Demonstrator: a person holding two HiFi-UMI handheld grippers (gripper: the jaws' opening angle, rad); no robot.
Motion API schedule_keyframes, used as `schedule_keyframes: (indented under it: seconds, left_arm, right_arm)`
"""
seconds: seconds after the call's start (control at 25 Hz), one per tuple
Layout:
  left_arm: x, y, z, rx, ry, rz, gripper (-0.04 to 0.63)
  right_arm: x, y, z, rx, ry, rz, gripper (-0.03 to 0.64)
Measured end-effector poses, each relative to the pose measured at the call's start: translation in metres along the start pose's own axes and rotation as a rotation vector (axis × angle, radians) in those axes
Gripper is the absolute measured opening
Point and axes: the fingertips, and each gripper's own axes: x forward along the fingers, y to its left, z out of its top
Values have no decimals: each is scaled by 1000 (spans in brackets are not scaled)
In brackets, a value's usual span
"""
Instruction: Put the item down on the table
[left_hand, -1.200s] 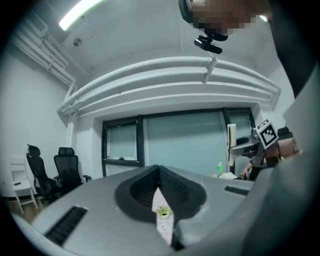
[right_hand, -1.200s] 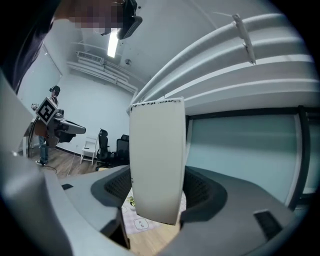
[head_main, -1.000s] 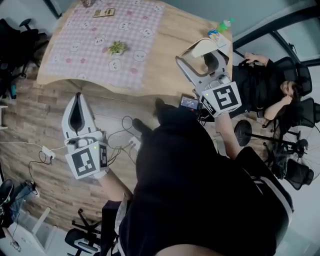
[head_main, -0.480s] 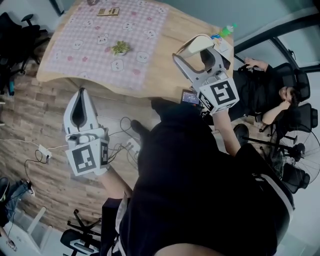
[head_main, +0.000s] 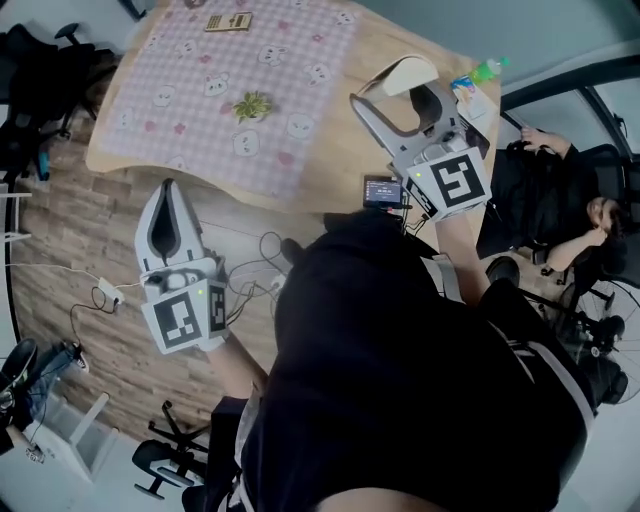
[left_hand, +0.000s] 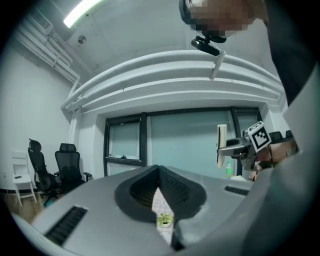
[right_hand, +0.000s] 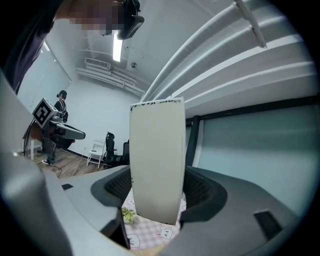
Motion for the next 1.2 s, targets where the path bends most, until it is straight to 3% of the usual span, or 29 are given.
schedule_keyframes:
  seconds: [0.2,0.32,0.48,0.8,0.96,1.2]
  left_arm:
    - [33,-8,12,33,12,6,-5]
    - [43,-9,16,31,39,32,-5]
    - [68,-8,30,83,67,66,-5]
    - [113,-27,88,188,10,183,-5]
    - [148,-30,96,258,37,247,-5]
    - [213,-60,100,353,62,233,-5]
  right_arm:
    - [7,-41,-12,66,-10,-23,321]
    - [9,-59,-21,47,4,-4,322]
    - [22,-87,-26,72,-31,-7,322]
    - [7,-146,-96,214,17,-66,321]
    - [-6,-169,-140,284,48,-113,321]
    - [-39,-213,-187,383,64,-218,322]
